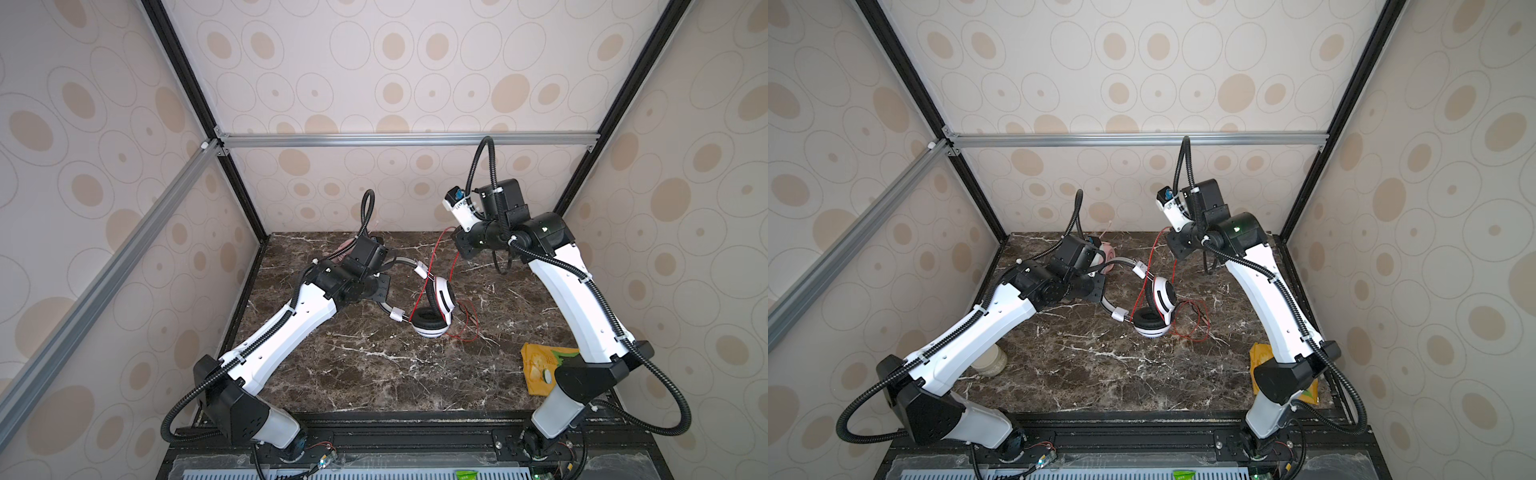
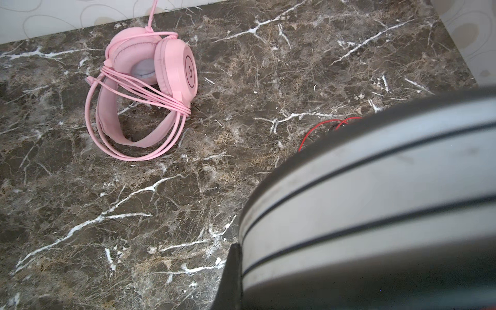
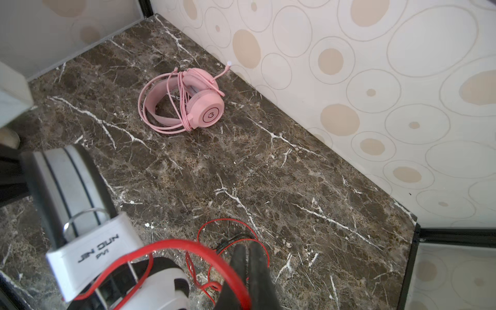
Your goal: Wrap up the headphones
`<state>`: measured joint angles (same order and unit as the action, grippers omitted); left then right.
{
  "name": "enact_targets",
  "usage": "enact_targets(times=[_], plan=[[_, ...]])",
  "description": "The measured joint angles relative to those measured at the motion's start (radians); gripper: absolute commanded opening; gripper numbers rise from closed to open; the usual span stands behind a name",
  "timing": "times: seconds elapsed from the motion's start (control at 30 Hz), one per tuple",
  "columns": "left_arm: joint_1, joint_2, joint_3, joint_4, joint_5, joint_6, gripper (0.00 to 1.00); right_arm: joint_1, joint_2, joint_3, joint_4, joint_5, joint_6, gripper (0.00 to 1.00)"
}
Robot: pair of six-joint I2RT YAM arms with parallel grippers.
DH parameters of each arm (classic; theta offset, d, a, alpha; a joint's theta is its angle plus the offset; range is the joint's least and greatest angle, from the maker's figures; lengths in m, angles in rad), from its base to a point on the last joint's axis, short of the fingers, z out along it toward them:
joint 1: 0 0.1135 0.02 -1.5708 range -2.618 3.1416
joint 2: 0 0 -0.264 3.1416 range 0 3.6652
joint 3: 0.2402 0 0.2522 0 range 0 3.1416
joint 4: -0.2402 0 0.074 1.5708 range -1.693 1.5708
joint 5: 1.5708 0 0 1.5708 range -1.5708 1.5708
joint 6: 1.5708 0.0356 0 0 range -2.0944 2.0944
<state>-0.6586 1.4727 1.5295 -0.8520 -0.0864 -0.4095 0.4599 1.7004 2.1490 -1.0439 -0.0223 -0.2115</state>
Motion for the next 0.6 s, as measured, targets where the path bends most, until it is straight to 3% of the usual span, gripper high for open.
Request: enact_targets(times=[0.3,0.6], plan=[[0.0,-0.008,0.0,0.01,0.004,0.0,0.0,-0.175,0.007,-0.172,0.043,-0.161,0.143,0.03],[-0.001,-0.052,-0.056,0.124,0.151,-0.007,0.0,-0.264,0.019,-0.414,0.221,-0.59,0.264,0.1]])
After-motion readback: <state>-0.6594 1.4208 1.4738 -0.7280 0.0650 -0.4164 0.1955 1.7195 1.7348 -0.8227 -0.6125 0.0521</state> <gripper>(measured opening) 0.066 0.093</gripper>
